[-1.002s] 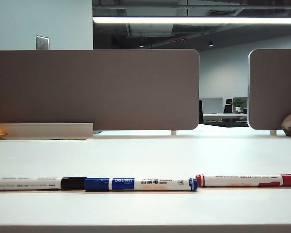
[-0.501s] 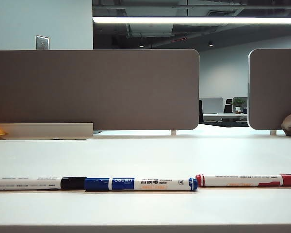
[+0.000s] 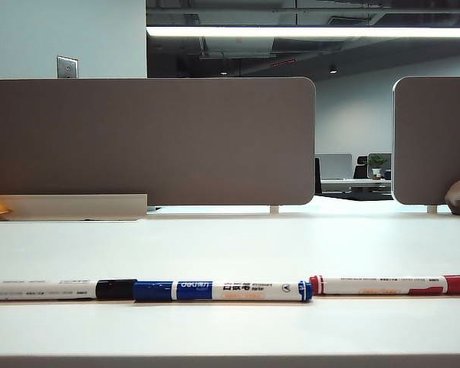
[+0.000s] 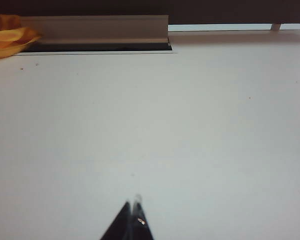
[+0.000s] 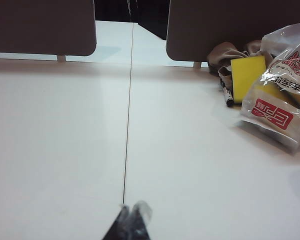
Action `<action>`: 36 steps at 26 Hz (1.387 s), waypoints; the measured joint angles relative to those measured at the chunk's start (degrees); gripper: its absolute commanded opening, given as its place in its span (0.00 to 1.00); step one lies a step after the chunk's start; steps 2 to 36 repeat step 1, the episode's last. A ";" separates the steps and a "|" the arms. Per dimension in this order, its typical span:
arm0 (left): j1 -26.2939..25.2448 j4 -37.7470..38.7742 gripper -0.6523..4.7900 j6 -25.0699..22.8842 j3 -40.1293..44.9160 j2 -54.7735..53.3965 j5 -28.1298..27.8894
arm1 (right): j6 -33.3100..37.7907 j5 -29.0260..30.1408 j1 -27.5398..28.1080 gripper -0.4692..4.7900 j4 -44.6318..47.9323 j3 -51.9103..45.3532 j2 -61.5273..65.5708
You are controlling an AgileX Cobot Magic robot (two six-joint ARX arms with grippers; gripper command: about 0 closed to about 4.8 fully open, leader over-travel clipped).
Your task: Pick up the markers one by one and line them up horizontally in a straight line on the table.
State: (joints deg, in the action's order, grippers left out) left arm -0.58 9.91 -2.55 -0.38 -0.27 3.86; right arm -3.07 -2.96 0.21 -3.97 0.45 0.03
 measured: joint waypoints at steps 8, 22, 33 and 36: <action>0.00 0.00 0.11 0.00 0.00 0.00 0.00 | -0.02 0.00 0.00 0.09 0.00 0.00 0.00; 0.00 0.00 0.11 0.00 0.00 0.00 0.00 | -0.02 0.00 0.00 0.09 0.00 0.00 0.00; 0.00 0.00 0.11 0.00 0.00 0.00 0.00 | -0.02 0.00 0.00 0.09 0.00 0.00 0.00; 0.00 0.00 0.11 0.00 0.00 0.00 0.00 | -0.02 0.00 0.00 0.09 0.00 0.00 0.00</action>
